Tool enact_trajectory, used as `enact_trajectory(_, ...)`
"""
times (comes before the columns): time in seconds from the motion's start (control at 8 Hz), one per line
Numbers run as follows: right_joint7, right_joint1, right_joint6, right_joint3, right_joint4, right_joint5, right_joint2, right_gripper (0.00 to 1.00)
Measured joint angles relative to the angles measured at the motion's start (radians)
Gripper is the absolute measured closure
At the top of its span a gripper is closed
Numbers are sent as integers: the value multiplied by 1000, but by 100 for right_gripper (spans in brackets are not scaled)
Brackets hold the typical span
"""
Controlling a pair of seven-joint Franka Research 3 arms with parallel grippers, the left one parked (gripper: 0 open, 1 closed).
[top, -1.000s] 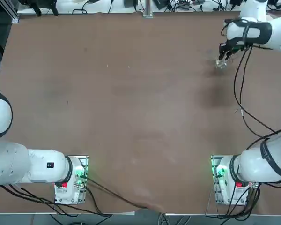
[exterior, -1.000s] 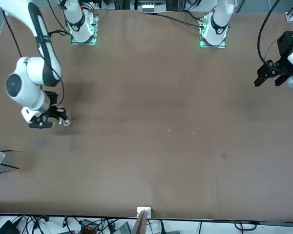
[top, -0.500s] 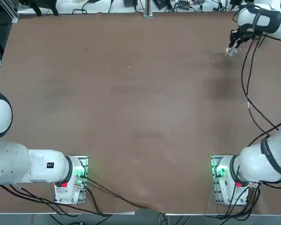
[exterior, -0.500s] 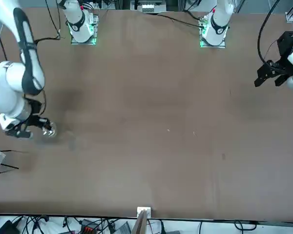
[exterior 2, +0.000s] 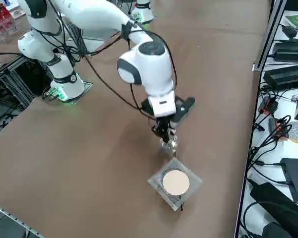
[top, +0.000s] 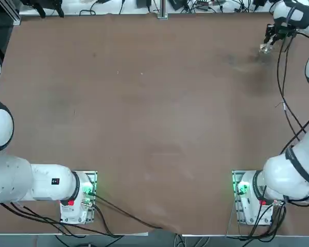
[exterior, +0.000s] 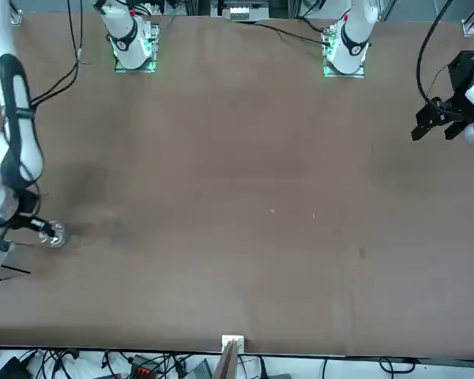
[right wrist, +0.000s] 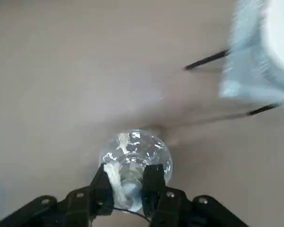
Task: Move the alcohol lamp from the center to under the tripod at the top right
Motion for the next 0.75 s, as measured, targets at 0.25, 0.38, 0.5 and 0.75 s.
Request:
enact_trajectory(0.25,3,-48,-5,0,76,1,55,70)
enact_trajectory(0.38,4,-65,-8,0,90,1,65,70)
enact_trajectory(0.5,5,-76,-11,0,95,1,68,70)
enact_trajectory(0.75,16,-89,-14,0,98,1,84,70)
